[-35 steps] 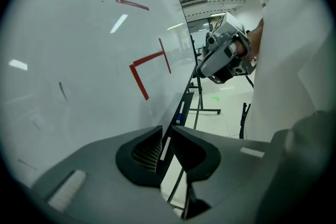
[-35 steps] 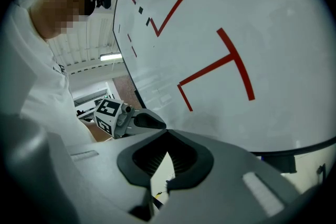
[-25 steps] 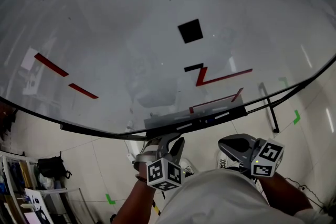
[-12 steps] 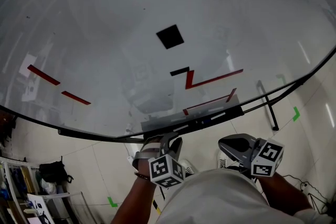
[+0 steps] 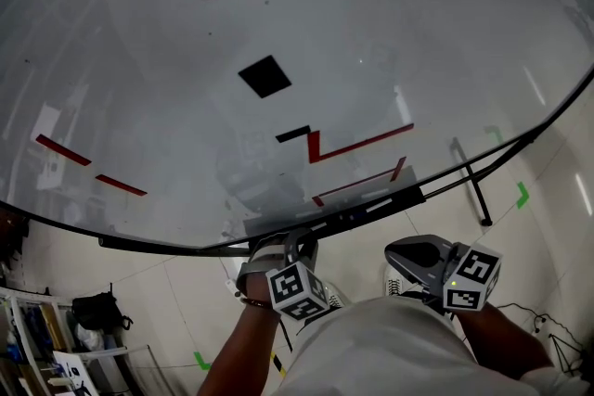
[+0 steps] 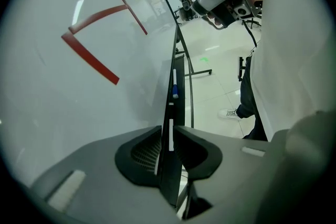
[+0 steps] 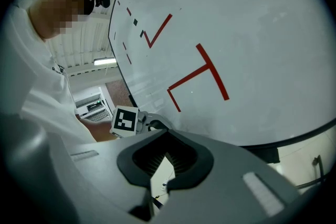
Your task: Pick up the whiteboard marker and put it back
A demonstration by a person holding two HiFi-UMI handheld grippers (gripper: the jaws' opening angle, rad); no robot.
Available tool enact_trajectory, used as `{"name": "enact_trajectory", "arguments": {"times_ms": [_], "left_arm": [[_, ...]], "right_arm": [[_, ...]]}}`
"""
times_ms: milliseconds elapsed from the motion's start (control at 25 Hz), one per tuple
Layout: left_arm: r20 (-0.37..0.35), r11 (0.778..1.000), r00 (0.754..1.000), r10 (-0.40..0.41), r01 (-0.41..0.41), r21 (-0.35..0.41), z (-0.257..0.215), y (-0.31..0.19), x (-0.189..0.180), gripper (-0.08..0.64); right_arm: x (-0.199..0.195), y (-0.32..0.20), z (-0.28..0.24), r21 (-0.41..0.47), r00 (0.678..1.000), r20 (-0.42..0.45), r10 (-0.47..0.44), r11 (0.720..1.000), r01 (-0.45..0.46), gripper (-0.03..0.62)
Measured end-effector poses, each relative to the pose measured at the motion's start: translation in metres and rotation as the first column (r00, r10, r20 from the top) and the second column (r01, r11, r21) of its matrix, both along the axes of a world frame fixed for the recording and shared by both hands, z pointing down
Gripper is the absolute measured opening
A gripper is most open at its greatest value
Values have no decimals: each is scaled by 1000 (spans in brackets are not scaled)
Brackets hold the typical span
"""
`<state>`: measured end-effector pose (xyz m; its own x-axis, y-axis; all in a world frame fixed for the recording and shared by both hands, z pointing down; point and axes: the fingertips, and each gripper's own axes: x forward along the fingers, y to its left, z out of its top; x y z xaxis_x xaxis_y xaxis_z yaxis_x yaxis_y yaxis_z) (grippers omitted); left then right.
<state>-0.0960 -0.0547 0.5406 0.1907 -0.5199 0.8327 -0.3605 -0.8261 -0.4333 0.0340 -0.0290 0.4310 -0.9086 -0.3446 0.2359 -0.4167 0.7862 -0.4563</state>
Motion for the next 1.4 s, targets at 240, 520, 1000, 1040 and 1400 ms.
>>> {"name": "enact_trajectory", "arguments": {"times_ms": [240, 520, 1000, 1040, 1400], "left_arm": [[24, 1000, 1000, 16, -16, -8, 12, -8, 7, 78], [51, 999, 999, 18, -16, -31, 28, -12, 7, 78], [80, 998, 996, 41, -38, -40, 43, -21, 9, 78], [84, 998, 995, 43, -40, -42, 45, -21, 9, 78], [106, 997, 993, 58, -54, -47, 52, -23, 9, 77]], "right_arm": [[4, -1, 3, -5, 1000, 4, 10, 1000, -10, 2], [11, 1, 7, -17, 1000, 8, 24, 1000, -24, 2], [22, -1, 6, -10, 997, 13, 71, 997, -71, 2], [23, 0, 6, -10, 997, 13, 74, 997, -74, 2], [31, 2, 7, -15, 995, 11, 102, 995, -102, 2]]}}
